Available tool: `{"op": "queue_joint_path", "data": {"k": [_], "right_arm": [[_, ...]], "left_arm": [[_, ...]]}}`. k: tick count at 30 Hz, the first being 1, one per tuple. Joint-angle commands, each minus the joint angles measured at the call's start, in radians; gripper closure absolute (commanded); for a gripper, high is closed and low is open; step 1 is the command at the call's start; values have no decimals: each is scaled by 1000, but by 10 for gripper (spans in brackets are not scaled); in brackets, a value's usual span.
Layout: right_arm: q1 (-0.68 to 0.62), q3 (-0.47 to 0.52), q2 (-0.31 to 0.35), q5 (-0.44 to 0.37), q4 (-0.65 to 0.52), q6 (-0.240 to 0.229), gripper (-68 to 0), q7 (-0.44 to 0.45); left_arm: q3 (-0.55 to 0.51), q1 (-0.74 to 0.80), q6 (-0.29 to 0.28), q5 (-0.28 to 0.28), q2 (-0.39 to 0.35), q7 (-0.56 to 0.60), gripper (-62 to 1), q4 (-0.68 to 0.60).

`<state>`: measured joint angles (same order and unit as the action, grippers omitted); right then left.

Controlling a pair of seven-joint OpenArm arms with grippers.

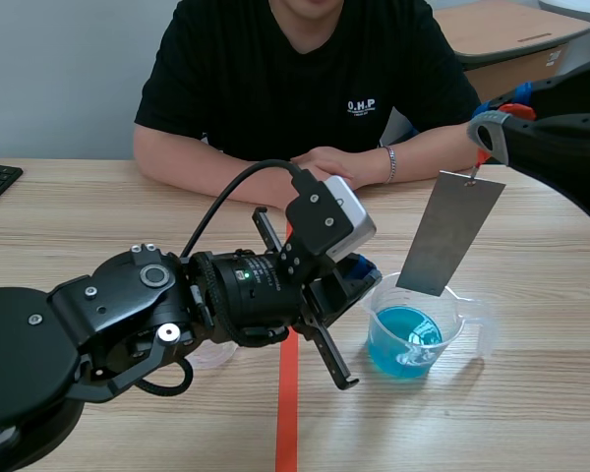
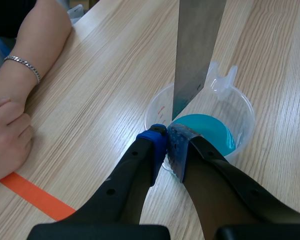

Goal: Do the redox reaction experiment.
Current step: 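Point at the plate with the left hand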

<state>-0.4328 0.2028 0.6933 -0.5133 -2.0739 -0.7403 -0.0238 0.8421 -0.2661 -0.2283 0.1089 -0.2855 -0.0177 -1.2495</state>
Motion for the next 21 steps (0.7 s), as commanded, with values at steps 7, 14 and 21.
{"op": "queue_joint_path", "data": {"k": [7,14,21], "right_arm": [[11,8,18,-11,-6,-5,-15,19],[11,8,18,-11,-6,-5,-15,19],[11,8,18,-11,-6,-5,-15,19]], "left_arm": [[1,-14,3,1,22,28,-46,32],[1,-14,3,1,22,29,-46,32],[1,-14,3,2,22,29,-46,32]]}}
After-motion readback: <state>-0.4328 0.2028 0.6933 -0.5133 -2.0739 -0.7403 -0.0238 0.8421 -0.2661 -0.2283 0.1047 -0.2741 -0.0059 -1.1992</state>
